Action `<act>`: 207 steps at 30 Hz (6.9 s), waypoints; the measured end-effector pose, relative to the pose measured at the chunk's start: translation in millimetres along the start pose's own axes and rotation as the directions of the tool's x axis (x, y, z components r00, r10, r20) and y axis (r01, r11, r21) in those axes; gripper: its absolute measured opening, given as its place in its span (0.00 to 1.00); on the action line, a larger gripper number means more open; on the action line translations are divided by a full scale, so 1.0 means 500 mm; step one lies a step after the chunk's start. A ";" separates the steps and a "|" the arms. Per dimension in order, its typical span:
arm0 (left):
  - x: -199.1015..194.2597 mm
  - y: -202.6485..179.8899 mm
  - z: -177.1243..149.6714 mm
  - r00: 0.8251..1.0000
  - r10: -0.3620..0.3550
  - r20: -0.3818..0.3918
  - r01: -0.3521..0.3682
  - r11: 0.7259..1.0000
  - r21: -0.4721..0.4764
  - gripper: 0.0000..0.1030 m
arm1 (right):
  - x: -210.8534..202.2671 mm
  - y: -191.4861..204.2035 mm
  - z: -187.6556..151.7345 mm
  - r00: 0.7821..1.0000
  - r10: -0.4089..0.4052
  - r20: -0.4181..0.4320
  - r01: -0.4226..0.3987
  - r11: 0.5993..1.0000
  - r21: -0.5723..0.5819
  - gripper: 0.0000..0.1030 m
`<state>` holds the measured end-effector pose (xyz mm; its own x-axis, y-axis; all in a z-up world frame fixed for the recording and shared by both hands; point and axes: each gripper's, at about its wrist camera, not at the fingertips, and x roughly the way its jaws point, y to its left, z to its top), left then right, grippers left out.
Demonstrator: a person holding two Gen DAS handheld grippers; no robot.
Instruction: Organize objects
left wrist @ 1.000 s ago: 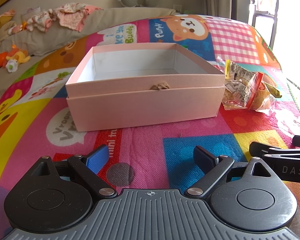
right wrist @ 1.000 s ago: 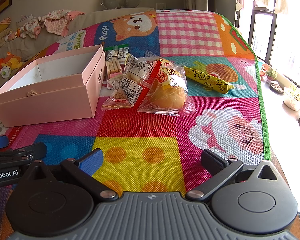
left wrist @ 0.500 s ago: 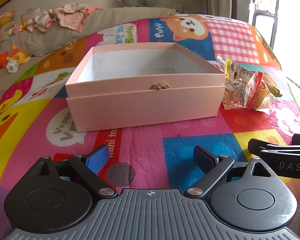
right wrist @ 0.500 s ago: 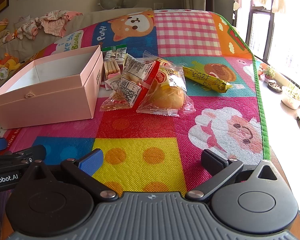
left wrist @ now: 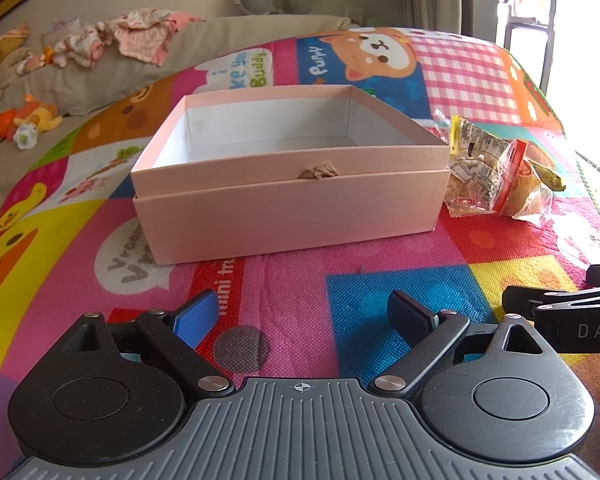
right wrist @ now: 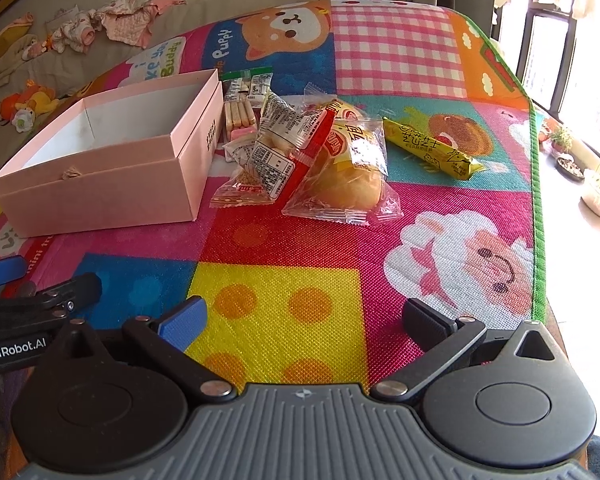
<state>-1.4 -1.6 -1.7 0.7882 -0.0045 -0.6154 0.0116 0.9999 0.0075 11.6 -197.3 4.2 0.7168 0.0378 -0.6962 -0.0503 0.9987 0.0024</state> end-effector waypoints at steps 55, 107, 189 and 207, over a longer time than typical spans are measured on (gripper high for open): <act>0.180 0.250 0.238 0.987 -0.066 -0.145 0.049 0.992 -0.118 0.16 | 0.366 0.063 0.548 0.970 0.169 -0.177 -0.155 0.984 0.093 1.00; 0.175 0.237 0.235 0.989 -0.033 -0.142 0.016 0.993 -0.118 0.14 | 0.199 -0.280 0.283 0.959 0.211 -0.190 -0.185 0.972 0.148 0.50; 0.174 0.251 0.231 0.987 -0.090 -0.133 0.073 0.989 -0.127 0.16 | -0.106 0.238 0.117 0.782 0.457 -0.424 -0.611 0.694 -0.380 0.20; 0.174 0.256 0.230 0.986 -0.101 -0.135 0.080 0.985 -0.156 0.17 | 0.182 0.226 0.375 0.779 0.594 -0.201 -0.528 0.794 0.301 0.25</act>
<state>139.2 124.4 36.3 0.6930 -0.1041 -0.7134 -0.0214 0.9861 -0.1647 201.8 -74.9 75.7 0.3888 0.6157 -0.6854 -0.2089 0.7834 0.5853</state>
